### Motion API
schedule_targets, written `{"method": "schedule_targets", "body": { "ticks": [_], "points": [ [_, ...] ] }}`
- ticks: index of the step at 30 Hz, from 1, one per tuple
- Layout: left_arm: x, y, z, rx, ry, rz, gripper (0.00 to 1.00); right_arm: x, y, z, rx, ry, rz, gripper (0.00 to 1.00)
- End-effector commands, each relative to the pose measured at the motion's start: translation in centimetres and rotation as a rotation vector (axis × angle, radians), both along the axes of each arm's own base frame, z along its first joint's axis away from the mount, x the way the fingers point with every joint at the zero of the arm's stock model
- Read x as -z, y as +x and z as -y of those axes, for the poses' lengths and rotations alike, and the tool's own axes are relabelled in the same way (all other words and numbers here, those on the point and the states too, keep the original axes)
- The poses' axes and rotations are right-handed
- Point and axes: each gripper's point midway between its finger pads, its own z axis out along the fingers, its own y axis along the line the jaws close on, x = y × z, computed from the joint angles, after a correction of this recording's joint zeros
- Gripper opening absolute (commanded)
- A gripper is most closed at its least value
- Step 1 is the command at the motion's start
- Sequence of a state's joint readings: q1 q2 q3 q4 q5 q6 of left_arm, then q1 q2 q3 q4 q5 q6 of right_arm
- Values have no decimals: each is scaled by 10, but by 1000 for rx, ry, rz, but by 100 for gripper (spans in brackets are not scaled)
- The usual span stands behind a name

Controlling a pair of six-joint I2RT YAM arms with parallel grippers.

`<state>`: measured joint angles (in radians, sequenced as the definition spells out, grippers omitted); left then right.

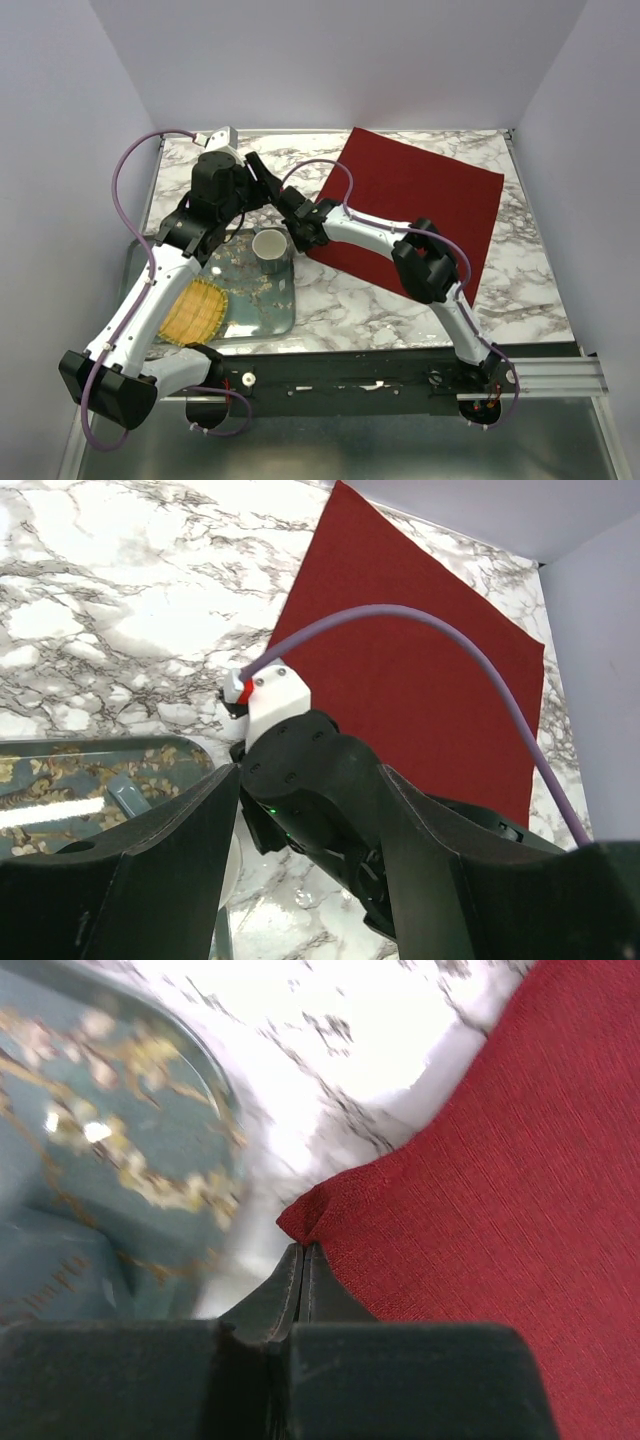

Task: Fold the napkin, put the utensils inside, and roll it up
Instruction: Fold the napkin

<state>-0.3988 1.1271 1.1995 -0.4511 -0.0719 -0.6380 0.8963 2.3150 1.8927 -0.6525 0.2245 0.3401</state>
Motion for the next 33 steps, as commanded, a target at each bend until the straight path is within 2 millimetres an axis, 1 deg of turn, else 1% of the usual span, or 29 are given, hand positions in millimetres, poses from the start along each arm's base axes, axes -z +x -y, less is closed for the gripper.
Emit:
{"method": "schedule_targets", "body": {
  "ticks": [1,2,4,5,6,8,11,12,13,14,15,16,17,18,19,20,21,22,23,25,26,28,29,30,31,32,33],
  "points": [
    [-1,3,0,-2,-12,5,65,-12,-13,26,8,-4,-36,1],
    [-1,3,0,-1,-15,4,65,-28,-13,23,0,44,-31,1],
    [2,5,2,2,-17,-2,65,-36,-13,22,-1,78,-36,1],
    [3,5,1,1,-17,-3,65,-35,-18,22,-12,99,-63,1],
    [4,5,1,2,-19,-4,65,-45,-16,17,-25,143,-47,1],
    [6,6,0,-5,-17,-7,65,-49,-20,12,-36,192,-71,1],
    [9,7,-1,-10,-12,-8,65,-57,-15,17,-12,264,-92,1],
    [9,8,0,-6,-10,-9,65,-57,-16,20,-16,292,-107,1],
    [8,9,0,-3,-5,-7,65,-68,-12,25,-8,316,-95,1],
    [9,10,0,-1,-3,-8,65,-72,-1,39,24,326,-86,1],
    [8,11,2,8,-1,-8,65,-74,4,50,40,326,-79,1],
    [8,11,3,16,-1,-8,66,-79,7,65,49,318,-64,1],
    [8,12,5,25,0,-4,66,-79,22,91,100,311,-51,1],
    [7,14,7,34,-1,3,67,-79,30,109,129,299,-39,1],
    [6,14,10,53,-5,7,68,-73,31,130,141,273,-40,1],
    [7,14,12,61,-1,5,69,-81,47,160,194,274,-10,1],
    [9,17,12,60,2,3,70,-82,54,177,211,264,12,1],
    [10,17,17,88,-5,-5,72,-81,60,195,216,233,29,1],
    [11,17,19,99,-4,-9,72,-80,71,226,270,213,46,1],
    [14,20,24,120,-2,-21,73,-79,80,255,289,189,59,1],
    [15,19,26,133,-4,-27,73,-80,90,281,343,190,69,1],
    [23,20,29,145,7,-43,73,-81,97,299,344,197,72,1],
    [24,21,28,145,11,-47,73,-82,103,315,375,188,84,1],
    [31,22,30,150,20,-63,73,-82,109,322,382,183,87,1],
    [33,23,30,156,24,-67,73,-83,112,328,377,178,90,1],
    [34,24,31,160,27,-71,73,-82,115,340,398,173,94,1],
    [36,23,34,172,28,-79,73,-83,119,345,402,171,100,1]
  ]
}}
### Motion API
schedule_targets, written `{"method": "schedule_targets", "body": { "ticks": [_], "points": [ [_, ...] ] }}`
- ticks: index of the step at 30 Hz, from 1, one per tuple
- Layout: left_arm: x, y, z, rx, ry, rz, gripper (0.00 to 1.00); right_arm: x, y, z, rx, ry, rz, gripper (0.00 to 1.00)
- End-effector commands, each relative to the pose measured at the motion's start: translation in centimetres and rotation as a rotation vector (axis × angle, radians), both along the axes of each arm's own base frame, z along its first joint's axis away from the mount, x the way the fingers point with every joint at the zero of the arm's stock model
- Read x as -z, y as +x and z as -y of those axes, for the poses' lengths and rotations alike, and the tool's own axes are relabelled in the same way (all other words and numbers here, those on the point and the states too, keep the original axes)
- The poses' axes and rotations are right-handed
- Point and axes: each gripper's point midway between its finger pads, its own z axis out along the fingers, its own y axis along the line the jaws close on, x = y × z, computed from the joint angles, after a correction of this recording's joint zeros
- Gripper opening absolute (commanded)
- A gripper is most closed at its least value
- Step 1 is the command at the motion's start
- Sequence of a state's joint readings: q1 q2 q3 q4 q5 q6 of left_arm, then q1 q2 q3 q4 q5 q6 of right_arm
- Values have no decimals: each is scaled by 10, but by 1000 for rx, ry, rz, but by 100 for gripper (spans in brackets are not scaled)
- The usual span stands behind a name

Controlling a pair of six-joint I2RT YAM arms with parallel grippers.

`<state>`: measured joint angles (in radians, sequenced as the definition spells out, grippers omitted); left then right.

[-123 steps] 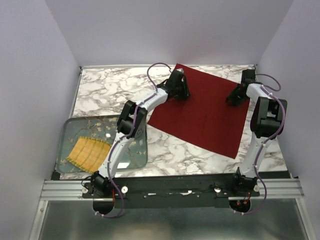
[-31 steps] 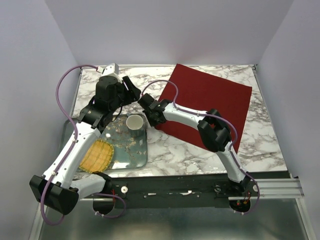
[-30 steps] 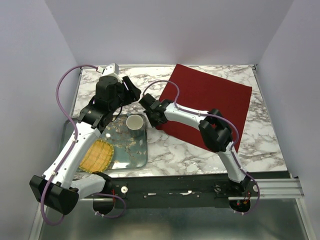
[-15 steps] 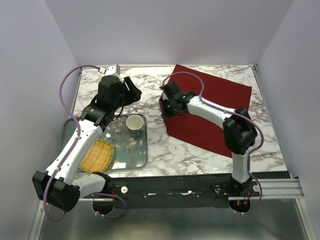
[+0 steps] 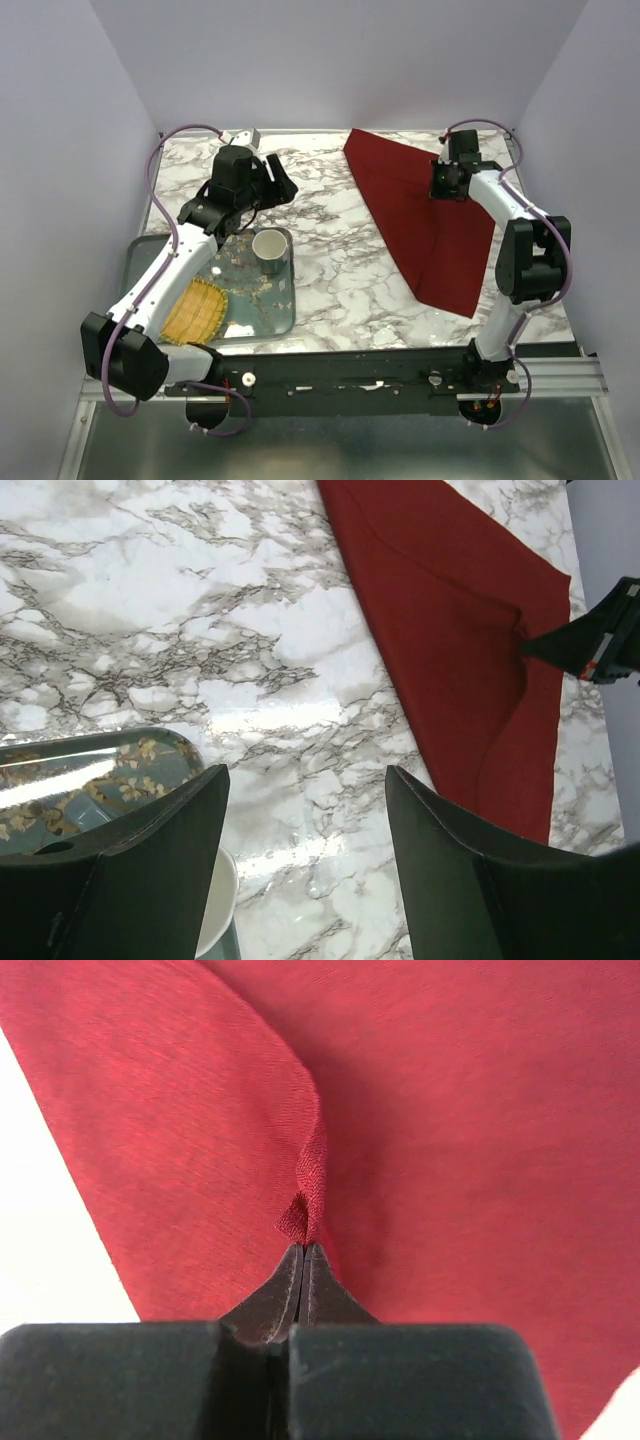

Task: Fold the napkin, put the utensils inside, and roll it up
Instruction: Fold the napkin

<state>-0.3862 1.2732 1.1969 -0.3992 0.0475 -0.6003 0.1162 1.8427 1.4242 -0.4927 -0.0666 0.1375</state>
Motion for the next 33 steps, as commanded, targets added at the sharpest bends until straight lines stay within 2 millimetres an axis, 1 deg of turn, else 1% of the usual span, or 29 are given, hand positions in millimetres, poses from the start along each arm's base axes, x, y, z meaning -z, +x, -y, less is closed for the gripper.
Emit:
{"method": "schedule_targets", "body": {
  "ticks": [1,2,4,5,6,7,9,10,11,12,14,15,17,18,21,22,23,25,26,29,31,33],
  "points": [
    [-7,2,9,62,4,18,73,-2,18,23,-49,-41,28,1],
    [-7,1,10,69,14,21,73,-1,22,35,-24,-53,28,1],
    [-7,1,7,57,33,24,73,2,28,46,-9,-62,29,1],
    [-7,1,6,59,43,27,73,1,31,53,5,-63,31,1],
    [-8,1,6,59,47,25,73,2,33,65,28,-68,31,1],
    [-8,1,5,53,52,26,73,0,37,71,41,-73,38,1],
    [-9,1,5,55,53,28,73,5,42,88,50,-99,32,1],
    [-8,1,5,55,52,26,73,4,45,92,50,-106,37,1],
    [-8,2,5,54,50,25,73,-4,52,99,59,-110,59,1],
    [-7,2,5,52,47,25,73,0,55,101,56,-108,51,1],
    [-6,2,6,57,45,26,73,1,60,106,57,-113,48,1],
    [-6,2,6,56,43,27,73,-2,66,108,61,-118,54,1],
    [-4,3,7,57,43,24,73,-2,71,112,62,-124,57,1],
    [-4,3,7,58,44,26,73,-6,77,114,60,-127,71,1],
    [-3,3,7,59,48,24,73,-3,86,117,48,-140,75,1],
    [-3,3,6,59,50,25,73,-3,94,118,48,-143,86,1],
    [-2,3,6,58,53,23,73,-1,97,120,52,-144,81,1],
    [0,3,5,57,62,20,73,-5,103,123,61,-148,84,1],
    [0,3,6,59,63,21,73,0,105,124,67,-148,76,1],
    [0,4,5,58,70,22,73,2,105,134,123,-161,62,1],
    [1,5,6,62,66,21,73,2,102,139,156,-146,57,1],
    [1,4,7,67,63,19,73,6,99,147,182,-138,47,1]
  ]
}}
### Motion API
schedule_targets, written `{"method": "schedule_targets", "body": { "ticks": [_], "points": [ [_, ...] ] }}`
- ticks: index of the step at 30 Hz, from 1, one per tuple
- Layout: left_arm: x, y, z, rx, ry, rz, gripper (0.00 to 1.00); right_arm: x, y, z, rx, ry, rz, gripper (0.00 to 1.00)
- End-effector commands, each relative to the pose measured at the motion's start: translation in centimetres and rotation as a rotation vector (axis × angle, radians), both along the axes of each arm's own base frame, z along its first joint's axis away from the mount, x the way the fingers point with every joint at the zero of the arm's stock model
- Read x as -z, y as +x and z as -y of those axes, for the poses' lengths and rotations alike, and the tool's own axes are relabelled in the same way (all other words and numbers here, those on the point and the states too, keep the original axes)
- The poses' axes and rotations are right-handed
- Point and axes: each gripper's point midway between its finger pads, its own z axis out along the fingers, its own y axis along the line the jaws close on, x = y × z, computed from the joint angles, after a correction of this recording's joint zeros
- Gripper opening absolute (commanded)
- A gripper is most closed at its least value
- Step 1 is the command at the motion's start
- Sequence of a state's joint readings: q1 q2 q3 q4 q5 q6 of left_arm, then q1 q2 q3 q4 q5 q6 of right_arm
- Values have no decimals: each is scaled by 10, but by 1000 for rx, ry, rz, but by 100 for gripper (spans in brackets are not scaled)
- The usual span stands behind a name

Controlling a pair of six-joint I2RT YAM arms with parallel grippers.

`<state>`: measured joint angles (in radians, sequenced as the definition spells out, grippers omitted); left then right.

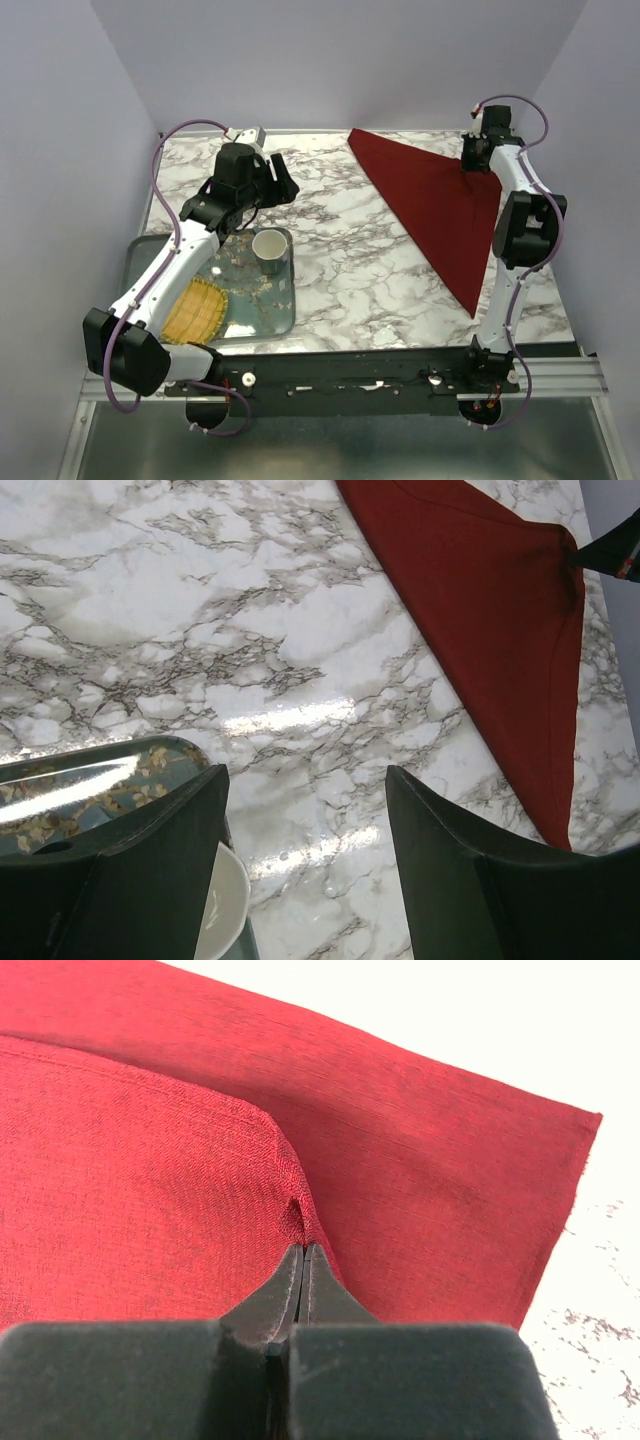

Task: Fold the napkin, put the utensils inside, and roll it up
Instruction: Fold the napkin

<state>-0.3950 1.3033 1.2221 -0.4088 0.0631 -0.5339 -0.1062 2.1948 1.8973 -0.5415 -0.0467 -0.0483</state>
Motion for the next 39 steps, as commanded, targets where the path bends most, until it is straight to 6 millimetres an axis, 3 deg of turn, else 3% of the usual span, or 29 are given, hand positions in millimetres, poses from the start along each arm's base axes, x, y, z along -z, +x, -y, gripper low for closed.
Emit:
{"method": "schedule_targets", "body": {
  "ticks": [1,16,39],
  "points": [
    [-1,1,2,14,11,8,73,5,-7,26,97,2,-30,1],
    [-1,1,5,21,-4,3,73,14,-1,51,161,40,-32,1],
    [-3,3,10,40,-15,5,73,4,-7,81,245,3,-53,1]
  ]
}}
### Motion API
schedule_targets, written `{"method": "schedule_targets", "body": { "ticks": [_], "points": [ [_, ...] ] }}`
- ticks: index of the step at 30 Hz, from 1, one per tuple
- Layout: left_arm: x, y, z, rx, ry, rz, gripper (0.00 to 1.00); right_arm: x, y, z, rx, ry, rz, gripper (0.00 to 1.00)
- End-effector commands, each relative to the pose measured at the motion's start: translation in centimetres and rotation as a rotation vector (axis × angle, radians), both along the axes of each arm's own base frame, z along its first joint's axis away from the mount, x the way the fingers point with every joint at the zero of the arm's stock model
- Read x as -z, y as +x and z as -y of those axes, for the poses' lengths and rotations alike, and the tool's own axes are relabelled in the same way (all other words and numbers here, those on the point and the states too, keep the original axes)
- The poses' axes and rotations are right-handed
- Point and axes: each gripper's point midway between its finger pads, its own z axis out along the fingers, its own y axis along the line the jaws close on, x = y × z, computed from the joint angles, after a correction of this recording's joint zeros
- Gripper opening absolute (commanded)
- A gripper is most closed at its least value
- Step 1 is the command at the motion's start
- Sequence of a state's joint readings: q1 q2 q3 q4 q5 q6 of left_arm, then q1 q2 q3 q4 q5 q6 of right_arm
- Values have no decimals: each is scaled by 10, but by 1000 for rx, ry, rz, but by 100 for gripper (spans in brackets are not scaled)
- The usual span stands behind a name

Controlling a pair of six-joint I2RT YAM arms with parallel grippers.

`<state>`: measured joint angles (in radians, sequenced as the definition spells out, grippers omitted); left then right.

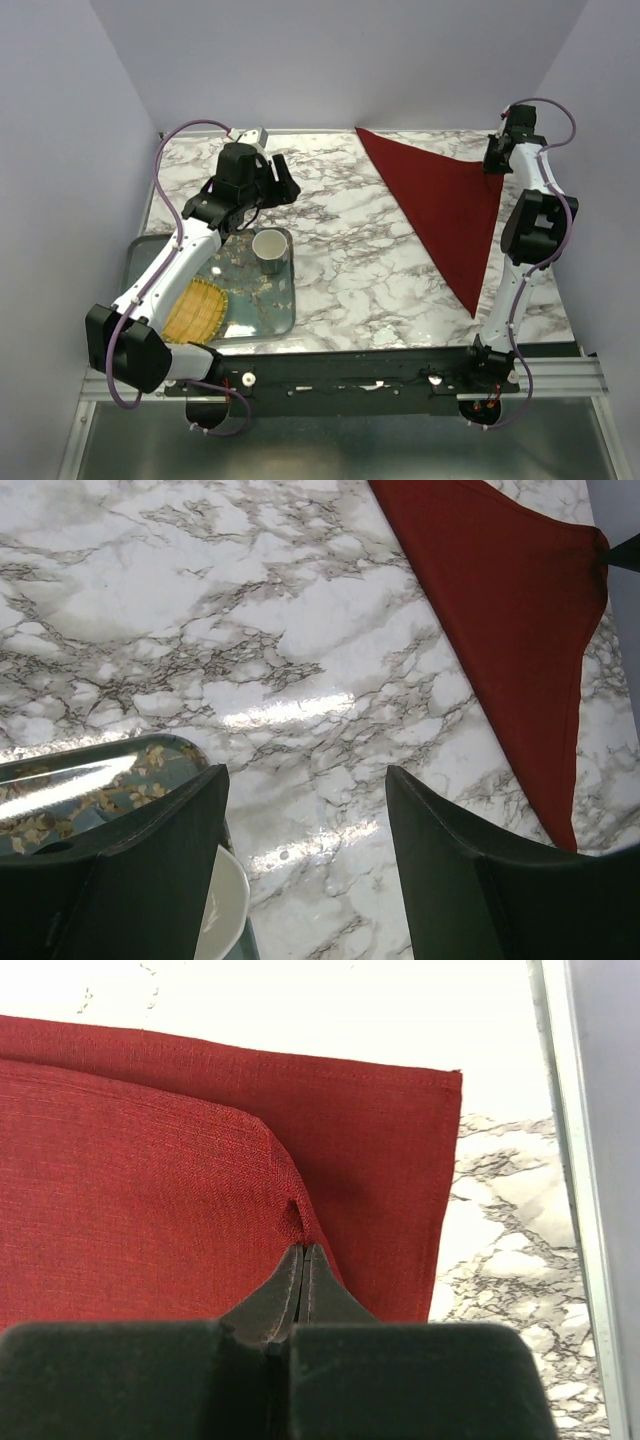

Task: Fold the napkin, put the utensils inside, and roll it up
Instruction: Fold the napkin

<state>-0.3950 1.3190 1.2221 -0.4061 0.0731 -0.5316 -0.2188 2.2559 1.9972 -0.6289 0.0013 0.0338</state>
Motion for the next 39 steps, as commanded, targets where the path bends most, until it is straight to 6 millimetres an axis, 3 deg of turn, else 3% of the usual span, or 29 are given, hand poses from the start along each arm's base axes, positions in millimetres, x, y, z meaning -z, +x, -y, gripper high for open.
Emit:
{"method": "schedule_targets", "body": {
  "ticks": [1,8,32,39],
  "points": [
    [-8,2,7,28,-19,16,73,-3,1,14,40,-27,-8,1],
    [-9,2,8,32,-20,15,73,-2,1,29,51,-58,-18,1],
    [-8,1,8,34,-24,11,73,10,11,35,64,-50,-35,1],
    [-7,0,9,35,-26,8,73,15,8,35,68,-49,-49,6]
  ]
}}
